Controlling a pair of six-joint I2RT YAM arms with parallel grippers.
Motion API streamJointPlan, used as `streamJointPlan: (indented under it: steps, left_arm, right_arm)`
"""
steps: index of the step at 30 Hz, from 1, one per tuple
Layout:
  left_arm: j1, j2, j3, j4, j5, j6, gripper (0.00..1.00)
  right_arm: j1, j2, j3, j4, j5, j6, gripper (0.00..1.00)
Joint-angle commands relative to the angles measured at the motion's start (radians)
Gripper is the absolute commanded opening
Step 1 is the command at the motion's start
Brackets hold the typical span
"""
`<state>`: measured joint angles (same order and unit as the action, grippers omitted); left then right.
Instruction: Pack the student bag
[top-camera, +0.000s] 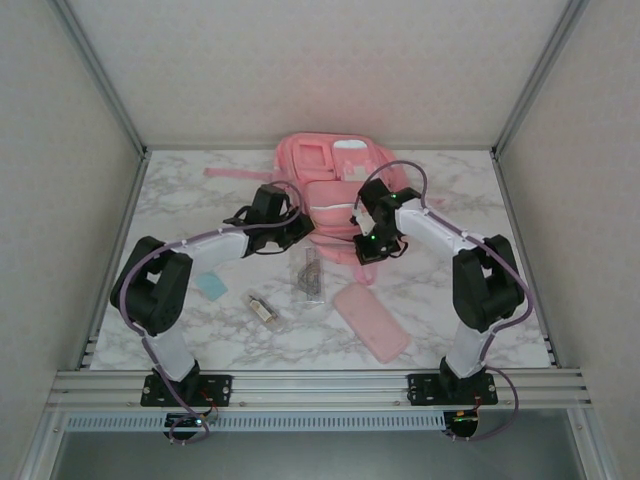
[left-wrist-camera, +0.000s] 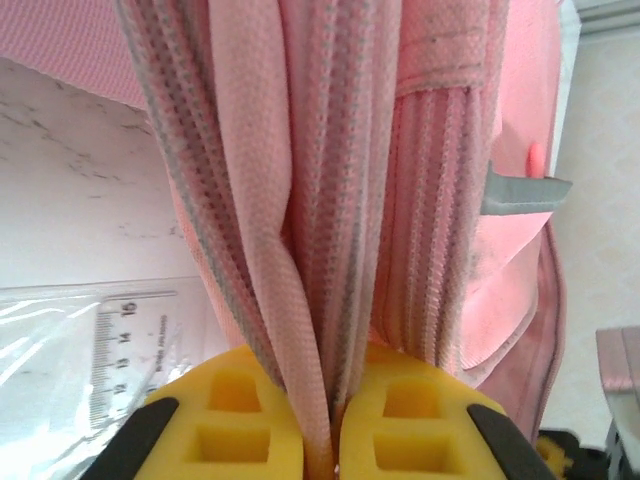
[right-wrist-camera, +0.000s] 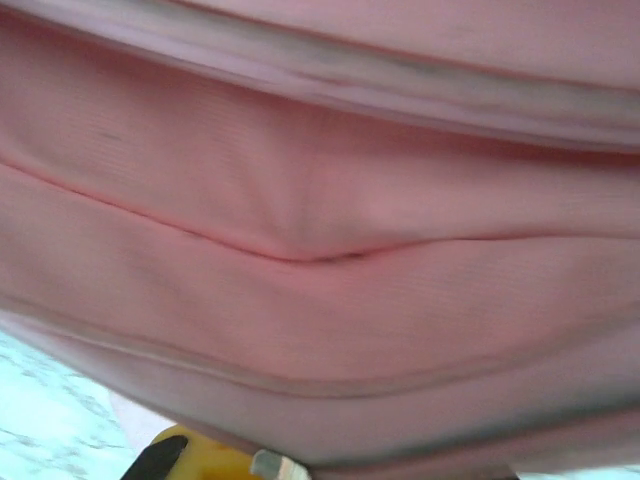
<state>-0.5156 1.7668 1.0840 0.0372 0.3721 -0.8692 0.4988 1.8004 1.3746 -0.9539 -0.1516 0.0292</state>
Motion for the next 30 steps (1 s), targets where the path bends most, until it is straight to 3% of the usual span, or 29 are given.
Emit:
streamJointPlan:
  steps: [1, 8, 13, 14, 16, 17, 21, 25, 30]
  left_arm:
    - [0.126, -0.039, 0.067, -0.108, -0.080, 0.169, 0.00]
    - [0.250, 0.039, 0.196, -0.223, -0.059, 0.252, 0.00]
    - [0.300, 0.123, 0.331, -0.358, -0.139, 0.273, 0.00]
    - [0.305, 0.124, 0.336, -0.367, -0.132, 0.258, 0.06]
    - [0.301, 0.100, 0.314, -0.361, -0.122, 0.221, 0.47]
    - [0.298, 0.078, 0.291, -0.348, -0.109, 0.196, 0.60]
    - [0.266, -0.060, 0.139, -0.258, -0.093, 0.067, 0.91]
    - [0.183, -0.213, -0.059, -0.082, -0.127, -0.144, 0.98]
    - [-0.009, -0.270, -0.217, 0.125, -0.248, -0.429, 0.99]
  right_arm:
    - [-0.061, 0.043, 0.034, -0.188, 0.197, -0.155, 0.00]
    - [-0.067, 0.135, 0.200, -0.245, 0.272, -0.279, 0.00]
    - [-0.044, 0.204, 0.321, -0.275, 0.155, -0.264, 0.00]
    - [-0.034, 0.211, 0.331, -0.266, 0.118, -0.250, 0.00]
    - [-0.017, 0.222, 0.353, -0.246, 0.031, -0.219, 0.00]
    - [-0.011, 0.222, 0.359, -0.232, -0.019, -0.202, 0.00]
    - [0.011, 0.222, 0.363, -0.175, -0.143, -0.147, 0.00]
    - [0.023, 0.221, 0.358, -0.142, -0.214, -0.108, 0.00]
    - [0.025, 0.234, 0.348, -0.141, -0.240, -0.080, 0.00]
